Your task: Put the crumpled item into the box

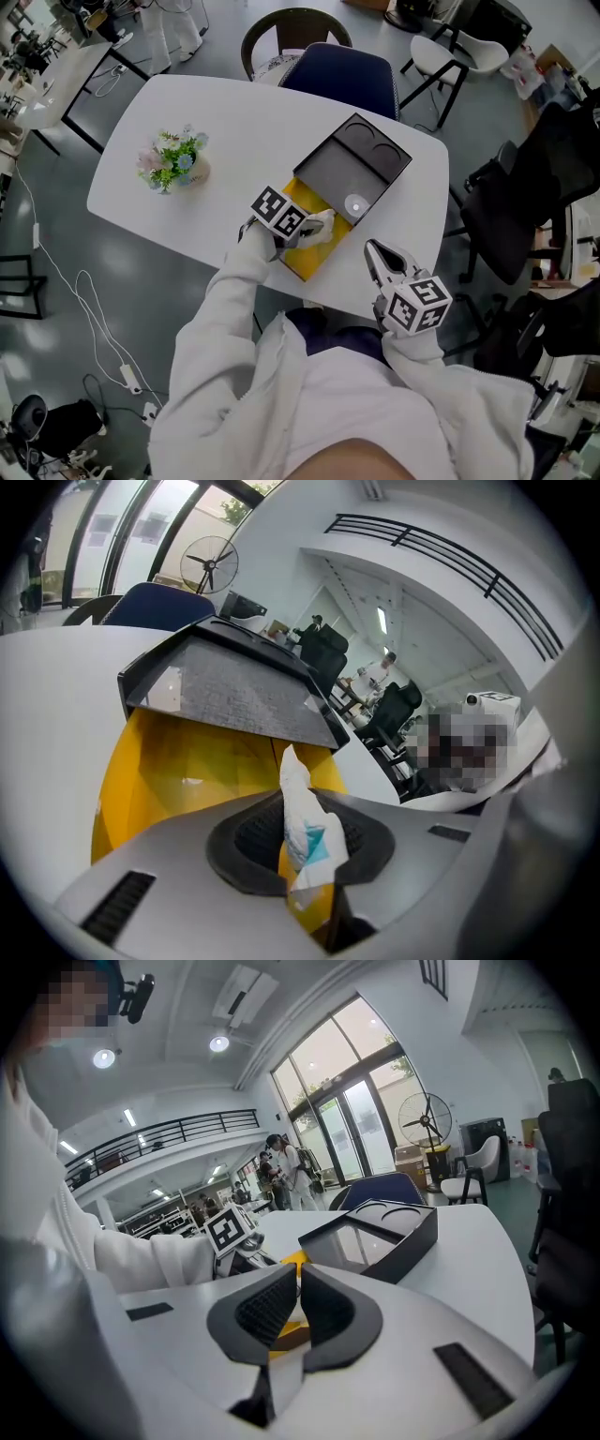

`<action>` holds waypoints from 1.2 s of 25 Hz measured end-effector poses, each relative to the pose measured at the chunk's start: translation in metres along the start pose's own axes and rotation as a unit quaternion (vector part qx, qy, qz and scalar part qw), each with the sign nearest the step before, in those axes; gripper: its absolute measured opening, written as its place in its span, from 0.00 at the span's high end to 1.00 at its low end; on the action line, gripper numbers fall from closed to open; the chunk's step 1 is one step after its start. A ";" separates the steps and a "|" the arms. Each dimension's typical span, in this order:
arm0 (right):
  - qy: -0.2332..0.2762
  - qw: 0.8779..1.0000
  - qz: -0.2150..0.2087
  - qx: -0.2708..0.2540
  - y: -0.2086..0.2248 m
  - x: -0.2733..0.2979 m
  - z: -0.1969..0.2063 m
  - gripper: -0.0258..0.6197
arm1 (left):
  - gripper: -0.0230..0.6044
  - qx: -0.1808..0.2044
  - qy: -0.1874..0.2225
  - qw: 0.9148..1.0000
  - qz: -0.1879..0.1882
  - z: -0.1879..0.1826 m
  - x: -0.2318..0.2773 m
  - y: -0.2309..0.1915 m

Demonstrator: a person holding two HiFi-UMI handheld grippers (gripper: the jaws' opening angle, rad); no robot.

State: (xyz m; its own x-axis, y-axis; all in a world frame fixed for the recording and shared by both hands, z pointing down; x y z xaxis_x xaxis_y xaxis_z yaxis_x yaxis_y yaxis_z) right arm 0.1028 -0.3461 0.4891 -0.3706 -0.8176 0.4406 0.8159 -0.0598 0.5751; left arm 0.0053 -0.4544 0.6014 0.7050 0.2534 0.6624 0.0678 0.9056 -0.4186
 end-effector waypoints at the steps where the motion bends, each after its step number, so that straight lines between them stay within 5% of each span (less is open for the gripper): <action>1: -0.001 1.000 0.000 0.000 0.000 0.000 0.001 0.90 | 0.86 0.003 -0.007 1.000 -0.011 0.003 0.001 -0.003; 11: -0.005 1.000 0.000 0.000 0.001 0.001 0.002 0.90 | 0.85 0.076 -0.064 0.990 -0.098 0.015 0.014 -0.017; 20: -0.002 1.000 -0.001 0.000 0.000 -0.001 0.004 0.90 | 0.84 0.055 -0.047 0.991 -0.116 0.018 0.012 -0.020; 30: -0.003 1.000 -0.007 -0.003 -0.005 -0.001 0.006 0.90 | 0.67 0.077 -0.062 0.979 -0.178 0.018 0.003 -0.029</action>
State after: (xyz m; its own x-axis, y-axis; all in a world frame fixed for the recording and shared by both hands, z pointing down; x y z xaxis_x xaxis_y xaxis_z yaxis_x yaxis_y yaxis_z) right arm 0.0967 -0.3417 0.4899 -0.3849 -0.8128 0.4373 0.8132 -0.0744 0.5773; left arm -0.0075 -0.4735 0.6269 0.5640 -0.0576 0.8238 0.1797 0.9822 -0.0543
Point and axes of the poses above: the fingertips, and each gripper's own axes: x forward along the fingers, y to its right, z out of its underside, the point moved 3 cm from there along -x, backward along the fingers, and after that the axes turned 15 degrees about x, right-handed, at the moved point
